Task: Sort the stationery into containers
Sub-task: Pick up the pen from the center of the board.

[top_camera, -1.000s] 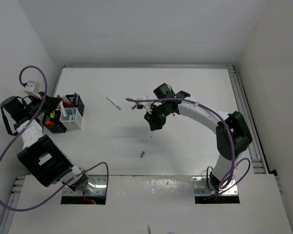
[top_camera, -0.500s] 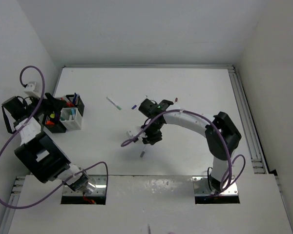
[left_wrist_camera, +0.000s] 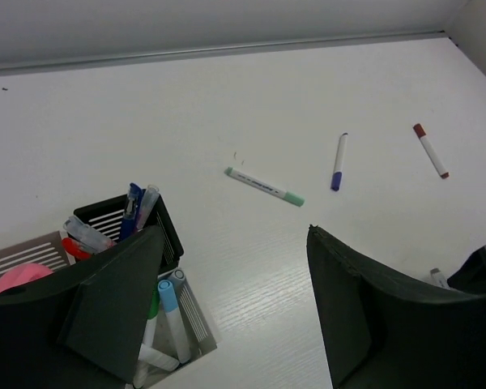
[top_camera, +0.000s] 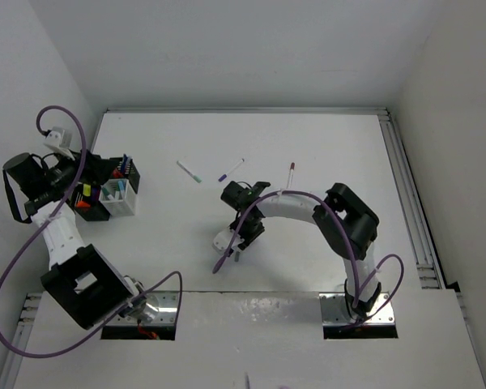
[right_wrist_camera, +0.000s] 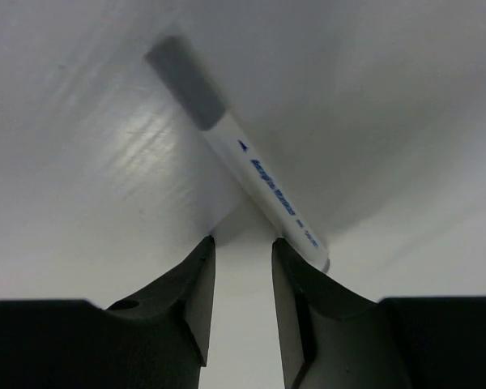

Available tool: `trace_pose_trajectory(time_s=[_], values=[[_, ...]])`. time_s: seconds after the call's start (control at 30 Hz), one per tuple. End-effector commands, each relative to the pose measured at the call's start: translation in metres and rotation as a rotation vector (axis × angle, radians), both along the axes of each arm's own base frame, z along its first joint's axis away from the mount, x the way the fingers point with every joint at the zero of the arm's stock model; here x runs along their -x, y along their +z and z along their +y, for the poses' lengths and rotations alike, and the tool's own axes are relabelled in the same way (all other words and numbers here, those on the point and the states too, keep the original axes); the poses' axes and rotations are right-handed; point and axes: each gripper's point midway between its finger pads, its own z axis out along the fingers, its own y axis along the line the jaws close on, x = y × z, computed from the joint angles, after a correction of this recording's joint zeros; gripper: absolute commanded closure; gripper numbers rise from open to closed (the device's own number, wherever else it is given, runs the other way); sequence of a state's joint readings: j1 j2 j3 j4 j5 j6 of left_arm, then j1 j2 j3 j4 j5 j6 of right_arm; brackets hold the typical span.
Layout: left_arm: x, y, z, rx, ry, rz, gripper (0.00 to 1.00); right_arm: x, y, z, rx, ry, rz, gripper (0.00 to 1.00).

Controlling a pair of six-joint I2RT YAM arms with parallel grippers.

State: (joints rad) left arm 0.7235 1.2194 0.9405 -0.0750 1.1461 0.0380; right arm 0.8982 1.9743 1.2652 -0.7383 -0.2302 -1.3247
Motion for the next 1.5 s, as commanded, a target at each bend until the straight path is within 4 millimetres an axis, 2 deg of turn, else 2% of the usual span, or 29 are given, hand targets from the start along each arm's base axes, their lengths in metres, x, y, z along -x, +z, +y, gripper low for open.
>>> trace_pose_trajectory(time_s=[0.0, 0.27, 0.47, 0.5, 0.8, 0.9, 1.0, 1.07, 1.33, 1.47], values=[[0.009, 0.014, -0.015, -0.044, -0.063, -0.045, 0.23, -0.025, 0.013, 0.018, -0.051, 0.068, -0.090, 0.67], [0.011, 0.008, -0.020, -0.038, -0.087, -0.031, 0.23, -0.020, 0.027, 0.011, -0.011, 0.141, -0.101, 0.69], [0.008, 0.011, -0.019, -0.029, -0.080, -0.033, 0.23, -0.035, 0.029, 0.023, -0.034, 0.239, -0.200, 0.67], [0.008, 0.011, -0.019, -0.031, -0.080, -0.034, 0.23, -0.035, 0.022, 0.025, -0.020, 0.253, -0.195, 0.67], [0.011, 0.009, -0.021, -0.036, -0.082, -0.022, 0.23, -0.039, 0.013, 0.032, 0.000, 0.324, -0.238, 0.67], [0.011, 0.009, -0.021, -0.035, -0.083, -0.024, 0.23, -0.032, 0.005, 0.033, 0.008, 0.363, -0.237, 0.67], [0.011, 0.010, -0.021, -0.036, -0.079, -0.025, 0.23, -0.028, -0.010, 0.026, 0.061, 0.444, -0.246, 0.70], [0.012, 0.014, -0.021, -0.041, -0.080, -0.034, 0.23, -0.020, -0.026, 0.012, 0.114, 0.522, -0.237, 0.74], [0.014, 0.021, -0.022, -0.060, -0.073, -0.049, 0.23, 0.012, -0.045, -0.012, 0.202, 0.600, -0.182, 0.77], [0.014, 0.022, -0.023, -0.058, -0.077, -0.051, 0.23, 0.022, -0.052, -0.024, 0.236, 0.577, -0.140, 0.88]])
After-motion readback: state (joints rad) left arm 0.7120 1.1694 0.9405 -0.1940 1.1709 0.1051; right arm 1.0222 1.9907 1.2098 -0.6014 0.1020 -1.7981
